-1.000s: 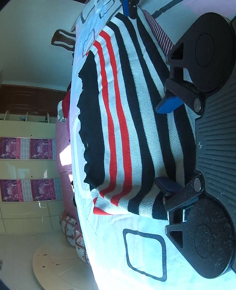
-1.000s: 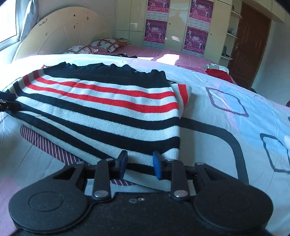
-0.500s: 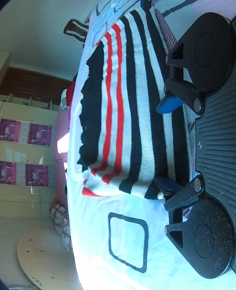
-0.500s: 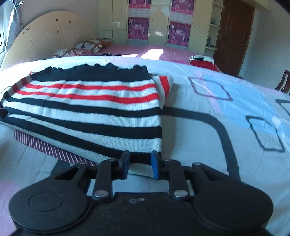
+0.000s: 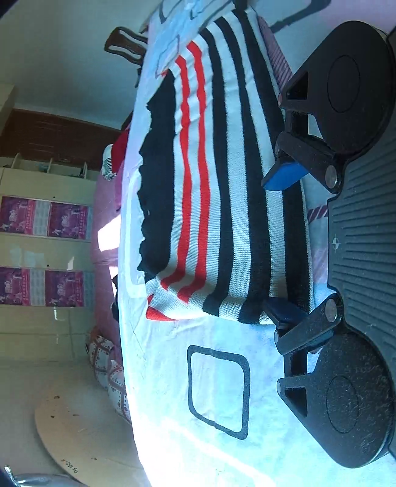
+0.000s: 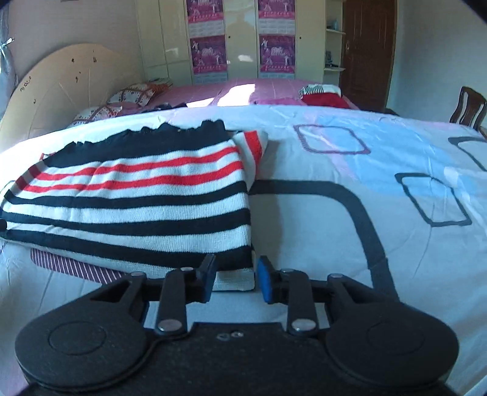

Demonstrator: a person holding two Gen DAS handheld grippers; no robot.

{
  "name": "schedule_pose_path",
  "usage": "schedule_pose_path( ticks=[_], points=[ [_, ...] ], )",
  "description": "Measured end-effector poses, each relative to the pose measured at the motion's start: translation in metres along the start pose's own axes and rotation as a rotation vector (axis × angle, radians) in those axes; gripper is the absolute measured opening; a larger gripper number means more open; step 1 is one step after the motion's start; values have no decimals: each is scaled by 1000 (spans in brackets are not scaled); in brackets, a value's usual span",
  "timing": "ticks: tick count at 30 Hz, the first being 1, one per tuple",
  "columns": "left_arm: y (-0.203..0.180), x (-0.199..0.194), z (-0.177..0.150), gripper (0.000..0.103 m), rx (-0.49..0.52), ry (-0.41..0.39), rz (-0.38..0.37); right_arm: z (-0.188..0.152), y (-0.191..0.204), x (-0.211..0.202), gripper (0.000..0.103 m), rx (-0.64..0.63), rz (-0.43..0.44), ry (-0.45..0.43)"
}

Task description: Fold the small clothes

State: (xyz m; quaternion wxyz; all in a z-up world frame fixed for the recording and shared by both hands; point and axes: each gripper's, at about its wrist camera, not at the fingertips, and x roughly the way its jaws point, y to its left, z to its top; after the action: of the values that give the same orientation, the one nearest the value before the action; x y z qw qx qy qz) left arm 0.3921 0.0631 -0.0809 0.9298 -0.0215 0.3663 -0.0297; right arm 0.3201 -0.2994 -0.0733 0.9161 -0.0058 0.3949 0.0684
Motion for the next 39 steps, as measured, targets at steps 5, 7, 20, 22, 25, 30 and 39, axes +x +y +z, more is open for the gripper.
schedule_pose_path(
  ticks=[5, 7, 20, 22, 25, 30, 39],
  points=[
    [8, -11, -13, 77, -105, 27, -11, -2, 0, -15, 28, 4, 4, -54],
    [13, -9, -20, 77, -158, 44, -19, 2, 3, -15, 28, -3, 1, -73],
    [22, -9, -35, 77, -335, 73, -47, -5, 27, -18, 32, -7, -18, -33],
    [25, -13, -39, 77, -399, 64, -77, -6, 32, -26, 32, -3, 0, -67],
    [26, -17, -40, 77, -475, 54, -110, -2, 40, -33, 32, 18, 21, -118],
    [31, -17, -46, 77, -634, 9, -214, 10, 52, -33, 38, 42, 53, -152],
    [49, 12, -85, 76, -1055, -60, -396, 15, 63, -27, 38, 33, 83, -153]
  ],
)
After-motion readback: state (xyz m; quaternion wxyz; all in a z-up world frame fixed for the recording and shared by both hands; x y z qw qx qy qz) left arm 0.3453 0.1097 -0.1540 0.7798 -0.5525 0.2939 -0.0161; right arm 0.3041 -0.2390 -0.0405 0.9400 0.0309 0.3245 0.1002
